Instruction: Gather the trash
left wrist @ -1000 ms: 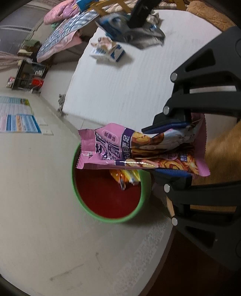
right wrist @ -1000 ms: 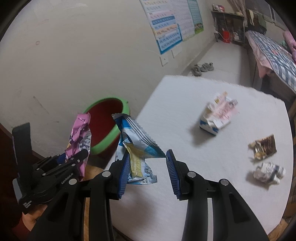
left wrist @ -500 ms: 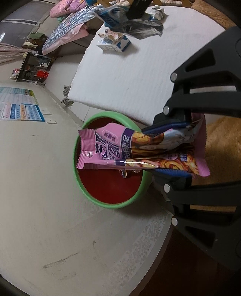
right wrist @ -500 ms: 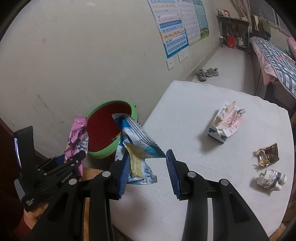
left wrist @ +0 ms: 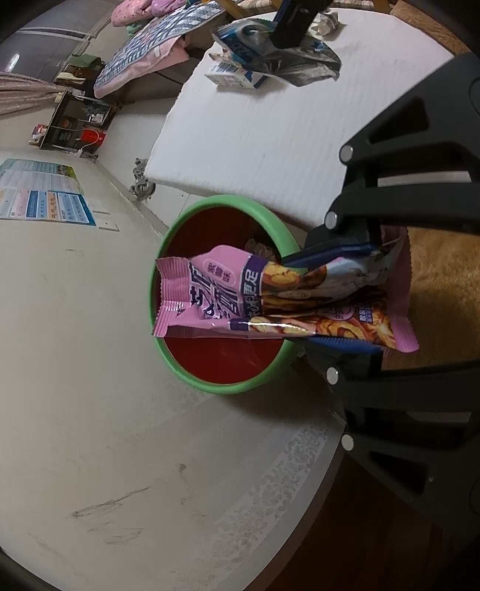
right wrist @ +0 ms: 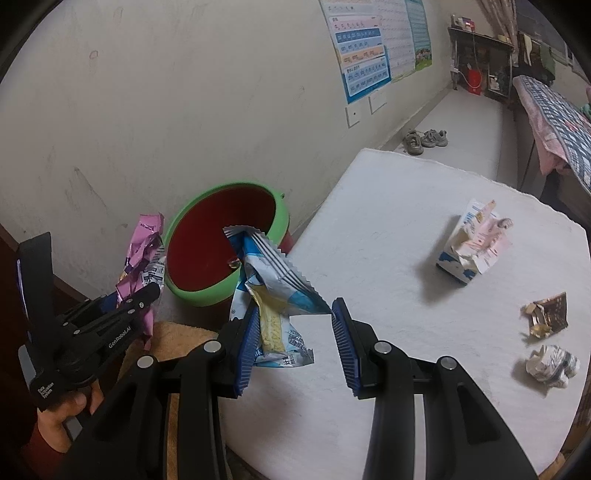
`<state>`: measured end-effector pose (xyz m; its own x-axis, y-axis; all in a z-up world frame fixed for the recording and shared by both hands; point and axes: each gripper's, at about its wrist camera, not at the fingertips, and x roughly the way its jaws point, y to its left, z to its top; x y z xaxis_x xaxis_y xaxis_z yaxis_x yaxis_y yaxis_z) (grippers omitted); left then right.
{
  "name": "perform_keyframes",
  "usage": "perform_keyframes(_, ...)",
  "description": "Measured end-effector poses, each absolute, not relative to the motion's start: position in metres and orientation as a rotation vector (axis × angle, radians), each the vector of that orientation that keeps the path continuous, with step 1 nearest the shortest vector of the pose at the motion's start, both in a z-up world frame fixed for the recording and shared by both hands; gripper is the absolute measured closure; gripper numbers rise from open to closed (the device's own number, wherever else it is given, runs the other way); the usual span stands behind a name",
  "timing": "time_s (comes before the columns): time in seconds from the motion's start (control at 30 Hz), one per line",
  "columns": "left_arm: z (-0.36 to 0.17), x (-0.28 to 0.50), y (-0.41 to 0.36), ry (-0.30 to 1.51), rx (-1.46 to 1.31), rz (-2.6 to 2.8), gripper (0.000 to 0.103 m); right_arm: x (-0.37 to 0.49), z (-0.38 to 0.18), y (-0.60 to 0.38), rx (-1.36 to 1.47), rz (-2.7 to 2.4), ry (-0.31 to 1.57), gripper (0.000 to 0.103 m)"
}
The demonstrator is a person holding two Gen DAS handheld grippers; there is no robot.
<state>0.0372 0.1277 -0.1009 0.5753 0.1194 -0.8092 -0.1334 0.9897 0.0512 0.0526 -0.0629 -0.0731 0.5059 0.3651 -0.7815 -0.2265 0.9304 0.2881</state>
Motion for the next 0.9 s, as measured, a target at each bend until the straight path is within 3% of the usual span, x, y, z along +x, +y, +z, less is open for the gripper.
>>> perform_keyframes(0.9, -0.095, 0.076, 0.169, 0.915, -0.083, 0.16, 0.071, 0.102, -0.065, 0.002, 0.071, 0.474, 0.967, 0.064)
